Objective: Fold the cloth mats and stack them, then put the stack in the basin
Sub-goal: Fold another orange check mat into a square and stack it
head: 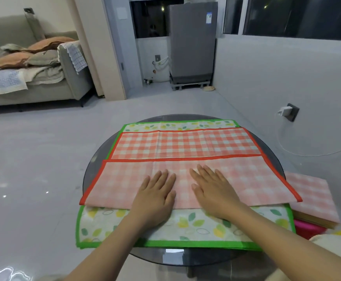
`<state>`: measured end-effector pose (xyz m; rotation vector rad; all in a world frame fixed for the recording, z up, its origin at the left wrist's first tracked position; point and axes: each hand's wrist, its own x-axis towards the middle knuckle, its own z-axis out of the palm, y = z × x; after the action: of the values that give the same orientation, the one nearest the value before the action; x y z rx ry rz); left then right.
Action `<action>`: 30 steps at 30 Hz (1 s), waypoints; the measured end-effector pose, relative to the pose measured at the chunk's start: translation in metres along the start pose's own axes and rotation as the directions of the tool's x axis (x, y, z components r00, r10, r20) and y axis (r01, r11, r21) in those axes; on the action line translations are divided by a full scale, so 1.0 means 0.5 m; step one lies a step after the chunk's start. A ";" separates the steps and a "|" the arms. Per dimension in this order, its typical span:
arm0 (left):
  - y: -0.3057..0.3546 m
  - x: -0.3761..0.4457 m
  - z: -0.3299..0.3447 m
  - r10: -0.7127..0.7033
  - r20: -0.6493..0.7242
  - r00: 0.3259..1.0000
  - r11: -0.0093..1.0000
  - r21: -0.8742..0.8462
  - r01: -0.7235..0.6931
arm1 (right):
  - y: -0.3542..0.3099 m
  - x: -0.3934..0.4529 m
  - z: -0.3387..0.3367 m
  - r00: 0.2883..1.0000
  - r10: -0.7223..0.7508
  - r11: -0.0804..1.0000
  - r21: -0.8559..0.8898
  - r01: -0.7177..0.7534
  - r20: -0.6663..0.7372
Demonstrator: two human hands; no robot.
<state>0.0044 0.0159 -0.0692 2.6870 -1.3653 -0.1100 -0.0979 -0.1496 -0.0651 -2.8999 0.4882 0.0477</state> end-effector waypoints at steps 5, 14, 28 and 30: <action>-0.114 -0.035 -0.012 -0.114 -0.013 0.993 0.993 0.011 0.115 | 0.000 -0.005 0.000 1.000 0.002 1.000 -0.006 -0.002 0.011; -0.197 -0.068 -0.028 -0.211 -0.014 0.977 0.977 0.031 0.211 | -0.001 -0.004 0.001 1.000 0.008 1.000 -0.010 -0.008 -0.005; -0.101 0.103 -0.112 -0.149 -0.018 0.989 0.974 -0.177 0.143 | 0.029 0.092 -0.085 0.987 0.046 0.990 0.137 -0.025 -0.152; -0.088 0.160 -0.119 -0.134 -0.013 0.991 0.975 -0.179 0.130 | 0.040 0.130 -0.095 0.984 0.061 0.989 0.146 -0.036 -0.165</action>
<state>0.0940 -0.0181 -0.0176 2.6176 -1.1119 -0.2003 -0.0433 -0.1983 -0.0267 -2.7639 0.5663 -0.2189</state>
